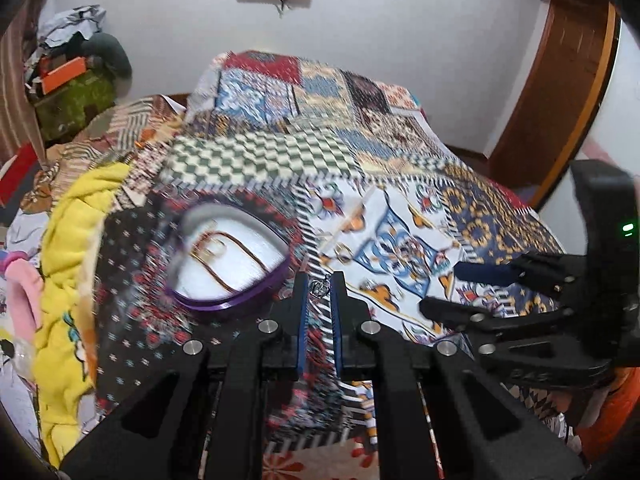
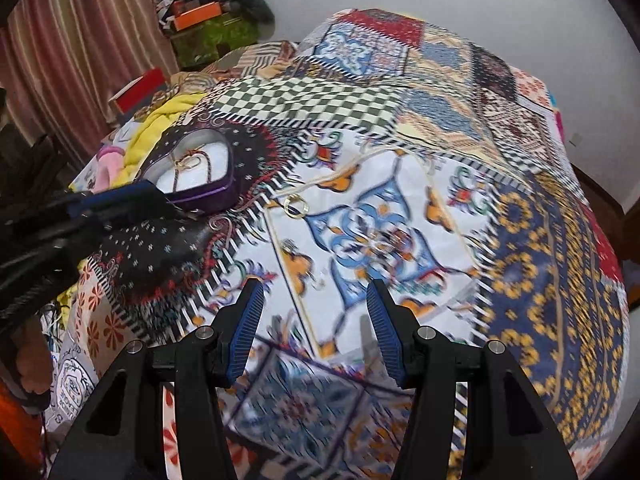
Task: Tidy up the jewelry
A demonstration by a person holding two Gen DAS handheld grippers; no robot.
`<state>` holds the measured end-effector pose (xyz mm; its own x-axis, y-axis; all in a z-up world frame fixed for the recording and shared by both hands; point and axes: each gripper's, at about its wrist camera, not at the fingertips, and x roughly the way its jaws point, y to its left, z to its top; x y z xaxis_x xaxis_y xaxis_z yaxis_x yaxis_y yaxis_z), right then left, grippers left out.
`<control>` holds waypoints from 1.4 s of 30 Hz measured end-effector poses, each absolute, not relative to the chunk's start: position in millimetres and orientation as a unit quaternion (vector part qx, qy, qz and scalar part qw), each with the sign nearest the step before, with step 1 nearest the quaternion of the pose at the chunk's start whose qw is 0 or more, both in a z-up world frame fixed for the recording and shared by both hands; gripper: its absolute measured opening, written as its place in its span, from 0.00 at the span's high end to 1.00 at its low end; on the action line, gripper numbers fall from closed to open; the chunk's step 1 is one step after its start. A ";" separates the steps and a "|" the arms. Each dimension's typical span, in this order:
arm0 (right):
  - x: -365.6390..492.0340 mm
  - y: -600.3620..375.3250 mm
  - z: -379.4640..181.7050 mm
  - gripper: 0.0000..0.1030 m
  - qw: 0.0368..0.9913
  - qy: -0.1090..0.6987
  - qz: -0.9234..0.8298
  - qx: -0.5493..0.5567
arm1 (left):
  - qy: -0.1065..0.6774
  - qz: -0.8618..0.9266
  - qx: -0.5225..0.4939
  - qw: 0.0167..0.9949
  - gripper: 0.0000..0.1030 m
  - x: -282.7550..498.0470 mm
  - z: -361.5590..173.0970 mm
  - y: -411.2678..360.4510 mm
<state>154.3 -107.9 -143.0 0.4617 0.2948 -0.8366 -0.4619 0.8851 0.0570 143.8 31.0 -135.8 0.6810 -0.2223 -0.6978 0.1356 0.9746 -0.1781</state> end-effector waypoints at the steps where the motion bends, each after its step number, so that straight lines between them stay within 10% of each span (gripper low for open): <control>1: 158.0 -103.9 -144.2 0.52 0.849 0.470 0.225 -0.090 | 0.383 -0.095 -0.057 0.917 0.91 144.4 -133.9 34.3; 9: 184.5 -82.9 -159.3 0.52 0.836 0.486 0.238 -0.088 | 0.373 -0.092 -0.074 0.920 0.91 149.5 -133.8 50.0; 19: 193.9 -72.9 -180.9 0.89 0.828 0.500 0.227 -0.113 | 0.383 -0.089 -0.087 0.915 0.91 155.3 -144.9 55.2; 42: 177.2 -97.8 -107.9 0.89 0.880 0.419 0.210 -0.080 | 0.343 -0.056 -0.095 0.933 0.91 129.9 -106.7 74.8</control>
<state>177.2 -97.8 -107.9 0.5603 0.3025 -0.7710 -0.4370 0.8988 0.0350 129.9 74.8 -106.7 0.7590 -0.1702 -0.6285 0.0404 0.9757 -0.2155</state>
